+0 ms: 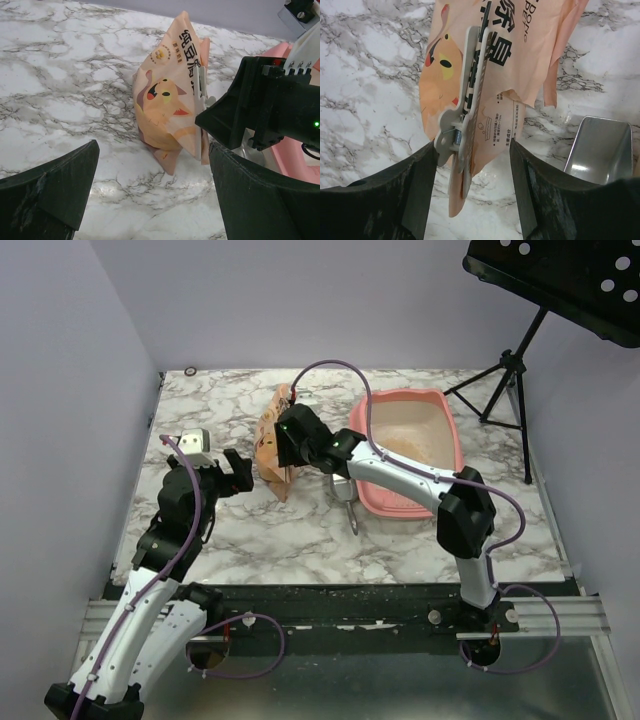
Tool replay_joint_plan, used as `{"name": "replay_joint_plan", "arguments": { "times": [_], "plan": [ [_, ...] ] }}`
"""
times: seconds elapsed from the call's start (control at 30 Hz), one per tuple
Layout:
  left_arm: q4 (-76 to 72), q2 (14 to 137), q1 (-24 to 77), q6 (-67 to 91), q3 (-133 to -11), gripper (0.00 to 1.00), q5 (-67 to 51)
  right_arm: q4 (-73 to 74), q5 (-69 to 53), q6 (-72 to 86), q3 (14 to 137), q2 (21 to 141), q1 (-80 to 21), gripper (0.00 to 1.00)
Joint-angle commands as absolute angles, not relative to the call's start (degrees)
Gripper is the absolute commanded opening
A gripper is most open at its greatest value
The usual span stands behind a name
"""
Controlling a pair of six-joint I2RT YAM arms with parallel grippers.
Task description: Fill the litter box with clean litter
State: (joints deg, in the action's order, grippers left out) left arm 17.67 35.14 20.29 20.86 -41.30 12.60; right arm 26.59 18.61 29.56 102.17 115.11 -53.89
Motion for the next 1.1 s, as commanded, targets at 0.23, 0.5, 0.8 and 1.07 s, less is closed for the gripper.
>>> {"name": "replay_joint_plan", "arguments": {
  "times": [0.23,0.5,0.8,1.07],
  "plan": [
    [17.14,34.45,19.86,21.45,-40.61,0.99,11.60,25.14,24.60,32.17,104.85,117.25,-55.02,0.59],
    [16.96,34.72,19.86,21.45,-40.61,0.99,10.64,24.96,25.31,31.73,104.94,118.12,-55.11,0.33],
    [16.96,35.07,19.86,21.45,-40.69,0.99,10.55,22.86,28.82,31.12,99.15,113.22,-55.37,0.00],
    [17.14,35.42,19.86,21.36,-40.61,0.99,10.64,21.97,29.71,29.71,87.47,101.53,-55.72,0.00]
  ]
}}
